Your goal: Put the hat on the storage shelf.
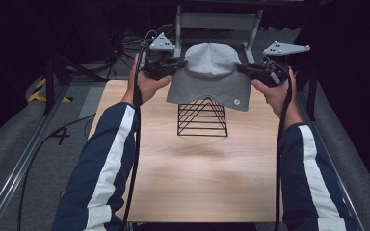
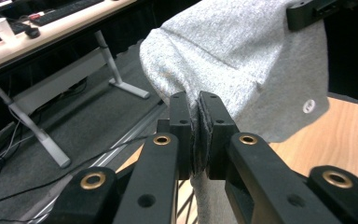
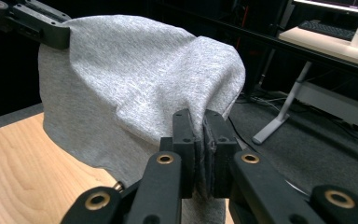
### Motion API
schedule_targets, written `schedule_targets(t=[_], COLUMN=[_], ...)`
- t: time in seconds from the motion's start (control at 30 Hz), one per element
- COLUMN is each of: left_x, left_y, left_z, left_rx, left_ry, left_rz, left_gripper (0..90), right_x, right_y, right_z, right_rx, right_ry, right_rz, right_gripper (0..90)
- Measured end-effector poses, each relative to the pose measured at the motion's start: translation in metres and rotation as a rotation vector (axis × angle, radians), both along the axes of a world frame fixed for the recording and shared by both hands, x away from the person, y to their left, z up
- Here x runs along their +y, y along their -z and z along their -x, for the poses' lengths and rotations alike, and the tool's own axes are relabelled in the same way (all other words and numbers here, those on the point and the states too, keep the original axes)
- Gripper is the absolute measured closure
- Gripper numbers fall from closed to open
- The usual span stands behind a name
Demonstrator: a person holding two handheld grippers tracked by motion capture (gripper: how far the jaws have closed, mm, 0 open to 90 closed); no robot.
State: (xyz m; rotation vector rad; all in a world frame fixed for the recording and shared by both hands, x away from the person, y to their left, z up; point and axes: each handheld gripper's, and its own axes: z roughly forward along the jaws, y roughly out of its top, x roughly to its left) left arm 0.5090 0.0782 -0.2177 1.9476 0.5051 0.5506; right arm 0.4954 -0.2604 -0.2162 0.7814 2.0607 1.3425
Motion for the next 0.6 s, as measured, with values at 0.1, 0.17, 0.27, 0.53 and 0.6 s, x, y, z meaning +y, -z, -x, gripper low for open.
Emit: schedule_targets(t=[0.1, 0.17, 0.27, 0.53, 0.6], left_x=[0.002, 0.001, 0.002, 0.002, 0.001], left_y=[0.003, 0.006, 0.007, 0.003, 0.004], left_z=[0.003, 0.004, 0.006, 0.015, 0.017], left_rx=[-0.001, 0.001, -0.001, -0.020, -0.016], left_ry=[0.008, 0.013, 0.019, 0.044, 0.048], left_rz=[-0.003, -0.011, -0.003, 0.000, -0.006], left_gripper=[84.9, 84.9, 84.9, 85.0, 85.0], right_x=[0.000, 0.000, 0.001, -0.002, -0.001], right_y=[0.001, 0.001, 0.003, -0.001, -0.002], right_z=[0.004, 0.005, 0.007, 0.016, 0.019], right_rx=[0.002, -0.002, 0.005, -0.014, -0.008], right_ry=[-0.004, -0.006, -0.001, -0.005, -0.006], right_rz=[0.001, 0.005, 0.007, 0.012, 0.019], right_gripper=[85.0, 85.0, 85.0, 85.0, 85.0])
